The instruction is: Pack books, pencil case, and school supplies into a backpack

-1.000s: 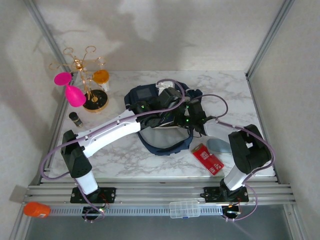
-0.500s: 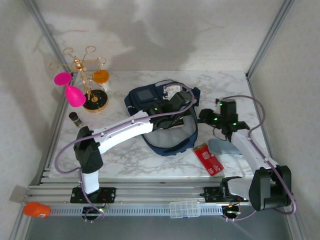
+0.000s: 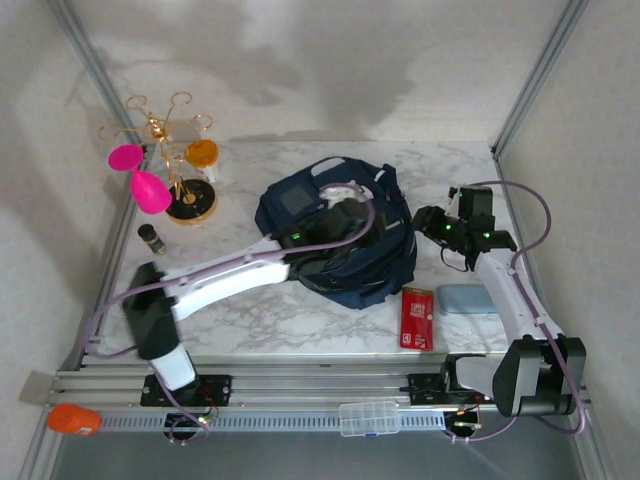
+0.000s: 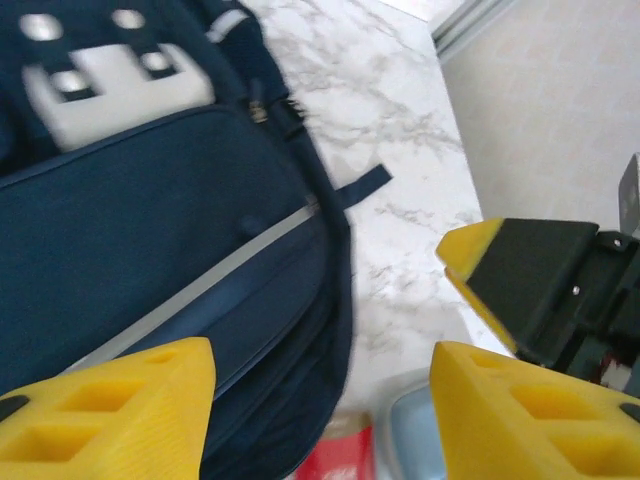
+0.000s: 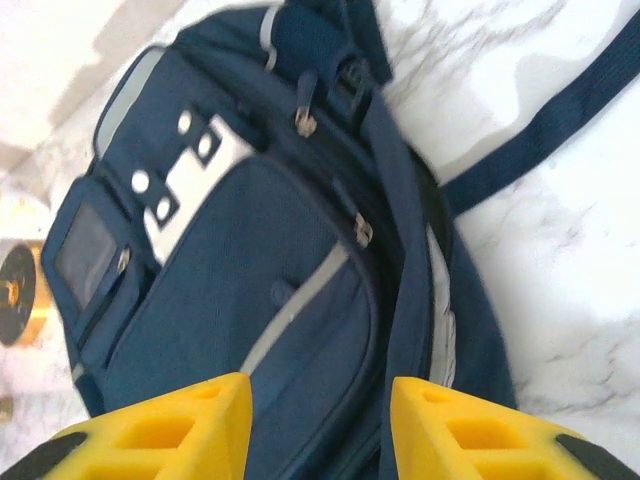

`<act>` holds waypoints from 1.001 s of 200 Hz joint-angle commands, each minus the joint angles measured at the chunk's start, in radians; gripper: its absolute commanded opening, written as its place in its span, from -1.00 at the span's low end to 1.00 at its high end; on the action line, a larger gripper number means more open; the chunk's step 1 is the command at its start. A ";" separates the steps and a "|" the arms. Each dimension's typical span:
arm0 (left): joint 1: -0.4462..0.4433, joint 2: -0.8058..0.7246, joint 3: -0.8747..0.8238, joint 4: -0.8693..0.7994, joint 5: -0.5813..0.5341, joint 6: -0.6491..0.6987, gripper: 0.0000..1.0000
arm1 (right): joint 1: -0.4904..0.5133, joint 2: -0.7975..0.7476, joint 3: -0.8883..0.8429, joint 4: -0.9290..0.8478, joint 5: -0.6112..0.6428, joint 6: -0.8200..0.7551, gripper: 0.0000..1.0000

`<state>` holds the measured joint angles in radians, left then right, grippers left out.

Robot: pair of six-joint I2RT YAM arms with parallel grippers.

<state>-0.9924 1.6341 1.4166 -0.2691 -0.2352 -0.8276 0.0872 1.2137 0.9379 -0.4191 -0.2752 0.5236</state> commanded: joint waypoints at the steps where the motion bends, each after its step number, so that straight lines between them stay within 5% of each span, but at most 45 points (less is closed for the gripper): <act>1: 0.080 -0.196 -0.271 0.146 -0.034 -0.086 0.23 | 0.080 -0.029 -0.022 -0.101 0.044 0.007 -0.14; 23: 0.230 -0.292 -0.552 0.270 0.088 -0.214 0.25 | 0.158 -0.060 -0.071 -0.153 0.104 0.054 -0.09; 52: 0.329 -0.316 -0.732 0.420 0.113 -0.251 0.26 | 0.194 -0.139 -0.147 -0.183 0.185 0.093 -0.02; 156: 0.480 -0.004 -0.699 0.591 0.177 -0.246 0.17 | 0.195 -0.170 -0.293 -0.087 0.088 0.126 0.20; 200: 0.488 0.109 -0.647 0.687 0.231 -0.278 -0.07 | 0.195 -0.140 -0.337 -0.003 0.011 0.138 0.23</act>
<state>-0.5133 1.7042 0.7399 0.3058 -0.0437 -1.0637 0.2787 1.0584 0.6308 -0.4946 -0.1974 0.6460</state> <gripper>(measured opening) 0.492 0.610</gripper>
